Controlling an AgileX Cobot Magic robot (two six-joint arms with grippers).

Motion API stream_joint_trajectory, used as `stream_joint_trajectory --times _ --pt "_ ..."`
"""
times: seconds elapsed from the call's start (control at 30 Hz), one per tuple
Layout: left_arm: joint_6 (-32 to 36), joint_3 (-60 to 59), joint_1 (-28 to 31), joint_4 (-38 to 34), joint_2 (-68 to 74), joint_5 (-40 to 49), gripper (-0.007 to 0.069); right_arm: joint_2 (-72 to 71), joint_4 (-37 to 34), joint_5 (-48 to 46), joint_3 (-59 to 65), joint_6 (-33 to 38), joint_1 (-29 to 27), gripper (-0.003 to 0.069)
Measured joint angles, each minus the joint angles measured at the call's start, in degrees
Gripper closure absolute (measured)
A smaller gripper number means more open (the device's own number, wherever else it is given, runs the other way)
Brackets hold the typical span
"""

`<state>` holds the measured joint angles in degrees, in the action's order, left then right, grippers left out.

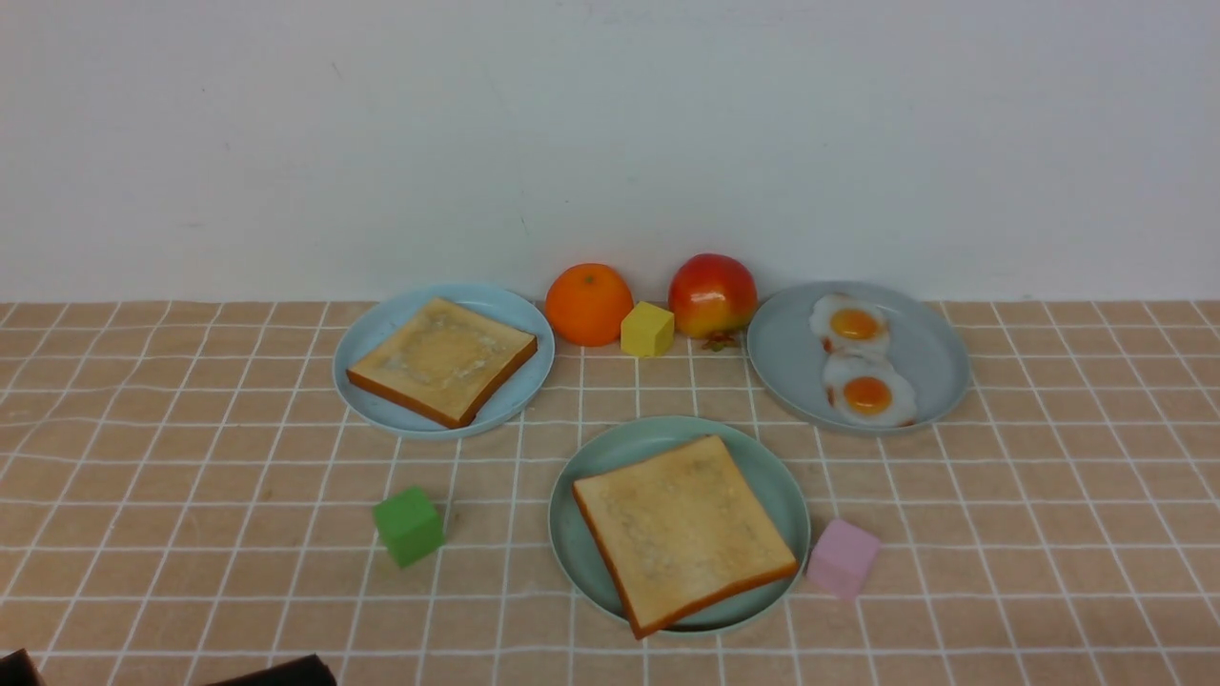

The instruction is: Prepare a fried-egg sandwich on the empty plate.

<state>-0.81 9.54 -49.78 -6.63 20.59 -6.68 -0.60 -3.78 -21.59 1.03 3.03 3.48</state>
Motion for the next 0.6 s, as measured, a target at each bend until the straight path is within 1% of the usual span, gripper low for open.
stream_joint_trajectory --times 0.17,0.27,0.3,0.33,0.37,0.4,0.43,0.47,0.53,0.57,0.6 --pt "0.81 0.0 0.69 0.05 -0.06 -0.4 0.0607 0.0 0.0 0.0 0.0 -0.05 0.0 0.0655" --pt "0.81 0.0 5.77 0.0 -1.56 -0.57 0.0634 0.0 0.0 0.0 0.0 -0.05 0.0 0.0653" --pt "0.49 0.0 10.34 0.08 -3.24 0.35 0.0638 0.0 0.0 0.0 0.0 -0.05 0.0 0.0652" --pt "0.17 0.0 11.05 0.19 -3.53 0.58 0.0638 0.0 0.0 0.0 0.0 -0.05 0.0 0.0652" --pt "-0.9 -0.01 17.19 0.85 -6.31 3.34 0.0638 0.0 0.0 0.0 0.0 -0.05 0.0 0.065" --pt "-1.47 -0.21 20.41 1.37 -7.94 4.95 0.0638 0.0 0.0 0.0 0.0 -0.05 0.0 0.065" --pt "-2.04 -0.75 25.35 2.04 -10.57 7.2 0.0638 0.0 0.0 0.0 0.0 -0.05 0.0 0.0648" --pt "-2.04 -0.9 26.18 2.17 -11.03 7.56 0.0638 0.0 0.0 0.0 0.0 -0.05 0.0 0.0648" --pt "-3.19 -3.78 36.21 3.32 -16.96 11.15 0.0638 0.0 0.0 0.0 0.0 -0.05 0.0 0.0648" --pt "-3.62 -5.12 38.86 3.42 -18.62 11.62 0.0638 0.0 0.0 0.0 0.0 -0.05 0.0 0.0646" --pt "-3.9 -5.85 40.07 3.48 -19.3 11.85 0.0638 0.0 0.0 0.0 0.0 -0.05 0.0 0.0646"
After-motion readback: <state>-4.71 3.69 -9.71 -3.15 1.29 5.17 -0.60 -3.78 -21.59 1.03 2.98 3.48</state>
